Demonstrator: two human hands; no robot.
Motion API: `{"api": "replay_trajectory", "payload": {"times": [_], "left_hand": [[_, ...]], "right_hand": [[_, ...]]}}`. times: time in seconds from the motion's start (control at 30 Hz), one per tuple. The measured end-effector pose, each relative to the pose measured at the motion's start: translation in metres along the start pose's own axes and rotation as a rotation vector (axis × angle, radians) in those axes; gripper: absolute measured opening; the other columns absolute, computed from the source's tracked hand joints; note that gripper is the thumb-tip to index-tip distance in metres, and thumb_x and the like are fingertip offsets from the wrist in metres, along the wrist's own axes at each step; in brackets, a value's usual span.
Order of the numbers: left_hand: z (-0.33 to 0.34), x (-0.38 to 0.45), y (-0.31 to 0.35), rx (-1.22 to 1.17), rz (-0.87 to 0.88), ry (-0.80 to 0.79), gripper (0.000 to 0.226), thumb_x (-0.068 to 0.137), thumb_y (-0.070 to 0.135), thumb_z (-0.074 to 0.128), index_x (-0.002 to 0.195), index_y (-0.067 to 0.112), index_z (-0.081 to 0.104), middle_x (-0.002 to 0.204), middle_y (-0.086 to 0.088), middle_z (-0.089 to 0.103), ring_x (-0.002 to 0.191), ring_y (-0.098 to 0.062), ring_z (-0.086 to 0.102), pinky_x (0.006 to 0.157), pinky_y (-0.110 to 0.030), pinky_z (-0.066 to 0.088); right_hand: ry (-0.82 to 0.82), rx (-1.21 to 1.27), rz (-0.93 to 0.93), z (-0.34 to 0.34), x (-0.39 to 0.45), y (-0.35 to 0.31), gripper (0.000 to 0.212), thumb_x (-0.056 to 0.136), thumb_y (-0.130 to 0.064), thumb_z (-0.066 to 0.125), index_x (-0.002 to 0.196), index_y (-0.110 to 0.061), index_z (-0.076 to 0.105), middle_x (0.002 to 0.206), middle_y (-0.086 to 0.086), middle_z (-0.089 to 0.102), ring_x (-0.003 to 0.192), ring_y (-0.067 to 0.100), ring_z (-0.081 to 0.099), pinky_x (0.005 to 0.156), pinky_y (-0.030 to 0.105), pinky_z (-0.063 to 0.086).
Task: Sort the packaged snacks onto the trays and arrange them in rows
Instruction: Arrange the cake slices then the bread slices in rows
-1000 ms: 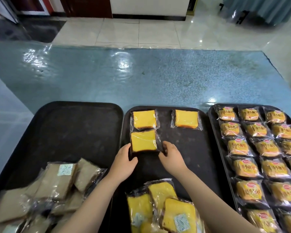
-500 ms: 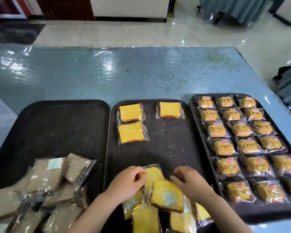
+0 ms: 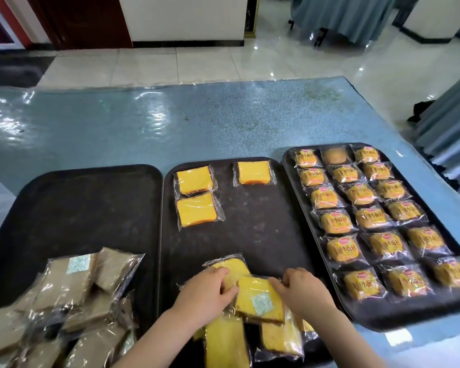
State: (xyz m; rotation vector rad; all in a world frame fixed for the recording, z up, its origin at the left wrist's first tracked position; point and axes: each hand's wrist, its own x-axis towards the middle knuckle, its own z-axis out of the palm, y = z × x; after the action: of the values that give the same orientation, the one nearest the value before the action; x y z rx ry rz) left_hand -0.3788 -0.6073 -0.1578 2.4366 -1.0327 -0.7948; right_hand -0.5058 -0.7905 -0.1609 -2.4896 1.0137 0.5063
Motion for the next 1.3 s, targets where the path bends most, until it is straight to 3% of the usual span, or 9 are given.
{"api": "replay_trajectory", "payload": {"times": [0.17, 0.33, 0.47, 0.6, 0.73, 0.9, 1.03, 1.17, 1.3], "left_hand": [[0.004, 0.0, 0.006, 0.009, -0.015, 0.004, 0.041, 0.093, 0.049, 0.05, 0.127, 0.028, 0.057, 0.105, 0.013, 0.058, 0.097, -0.009, 0.056, 0.085, -0.029, 0.049], [0.004, -0.007, 0.008, -0.041, -0.012, 0.007, 0.047, 0.097, 0.044, 0.048, 0.143, 0.034, 0.045, 0.131, 0.013, 0.051, 0.115, -0.008, 0.053, 0.097, -0.023, 0.044], [0.001, -0.01, 0.009, -0.364, -0.125, 0.0, 0.046, 0.097, 0.036, 0.053, 0.142, 0.036, 0.042, 0.134, 0.019, 0.043, 0.09, -0.001, 0.061, 0.074, -0.011, 0.048], [-0.001, 0.004, 0.011, -0.655, -0.27, 0.026, 0.058, 0.096, 0.028, 0.055, 0.148, 0.031, 0.028, 0.141, 0.014, 0.043, 0.094, -0.005, 0.064, 0.071, -0.014, 0.049], [-0.006, 0.012, 0.005, -0.415, -0.253, 0.044, 0.059, 0.095, 0.03, 0.056, 0.148, 0.026, 0.031, 0.144, 0.009, 0.04, 0.102, -0.004, 0.059, 0.086, -0.017, 0.048], [-0.008, 0.013, -0.008, -0.107, -0.168, -0.074, 0.057, 0.089, 0.048, 0.061, 0.14, 0.028, 0.045, 0.132, 0.015, 0.044, 0.112, -0.004, 0.05, 0.092, -0.02, 0.044], [-0.013, 0.018, -0.003, -0.058, -0.141, -0.127, 0.041, 0.086, 0.049, 0.065, 0.121, 0.033, 0.053, 0.117, 0.017, 0.051, 0.101, -0.004, 0.052, 0.083, -0.021, 0.047], [-0.022, 0.02, 0.002, -0.076, -0.146, -0.121, 0.019, 0.089, 0.042, 0.064, 0.097, 0.036, 0.048, 0.096, 0.017, 0.059, 0.079, -0.008, 0.061, 0.068, -0.027, 0.049], [-0.039, 0.03, 0.006, -0.131, -0.144, -0.139, 0.026, 0.088, 0.046, 0.063, 0.11, 0.038, 0.051, 0.1, 0.019, 0.058, 0.078, -0.005, 0.062, 0.068, -0.024, 0.052]], "right_hand": [[0.05, 0.115, -0.032, 0.001, -0.003, -0.002, 0.036, 0.091, -0.048, 0.052, 0.063, -0.029, 0.043, 0.077, -0.01, 0.044, 0.069, 0.011, 0.048, 0.064, 0.027, 0.036], [0.132, 0.25, -0.099, 0.006, -0.009, -0.004, 0.02, 0.093, -0.037, 0.057, 0.077, -0.025, 0.06, 0.082, -0.01, 0.05, 0.067, 0.007, 0.053, 0.06, 0.016, 0.04], [0.217, 0.508, -0.1, -0.002, -0.016, -0.006, 0.012, 0.092, -0.032, 0.062, 0.083, -0.026, 0.068, 0.076, -0.009, 0.065, 0.066, 0.003, 0.059, 0.057, 0.012, 0.043], [0.204, 0.537, -0.118, -0.009, -0.007, -0.016, 0.016, 0.092, -0.027, 0.062, 0.077, -0.025, 0.067, 0.063, -0.006, 0.065, 0.055, 0.006, 0.056, 0.055, 0.024, 0.047], [0.094, 0.43, -0.077, -0.008, 0.008, -0.019, 0.012, 0.093, -0.033, 0.058, 0.093, -0.022, 0.063, 0.08, -0.008, 0.067, 0.072, 0.011, 0.062, 0.064, 0.026, 0.051], [-0.097, 0.364, -0.051, -0.008, 0.013, -0.02, 0.052, 0.091, -0.05, 0.057, 0.131, -0.018, 0.052, 0.113, -0.003, 0.065, 0.091, 0.011, 0.061, 0.077, 0.019, 0.049], [-0.129, 0.456, -0.071, -0.009, 0.018, -0.021, 0.039, 0.088, -0.039, 0.065, 0.121, -0.02, 0.058, 0.096, -0.007, 0.064, 0.076, 0.006, 0.059, 0.062, 0.014, 0.045], [-0.13, 0.58, -0.109, -0.02, 0.023, -0.018, 0.023, 0.082, -0.035, 0.073, 0.101, -0.029, 0.061, 0.093, -0.008, 0.067, 0.084, 0.007, 0.063, 0.074, 0.022, 0.051], [-0.067, 0.66, -0.229, -0.04, 0.027, -0.014, 0.017, 0.078, -0.025, 0.078, 0.089, -0.029, 0.066, 0.083, -0.006, 0.068, 0.074, 0.005, 0.062, 0.076, 0.03, 0.054]]}}
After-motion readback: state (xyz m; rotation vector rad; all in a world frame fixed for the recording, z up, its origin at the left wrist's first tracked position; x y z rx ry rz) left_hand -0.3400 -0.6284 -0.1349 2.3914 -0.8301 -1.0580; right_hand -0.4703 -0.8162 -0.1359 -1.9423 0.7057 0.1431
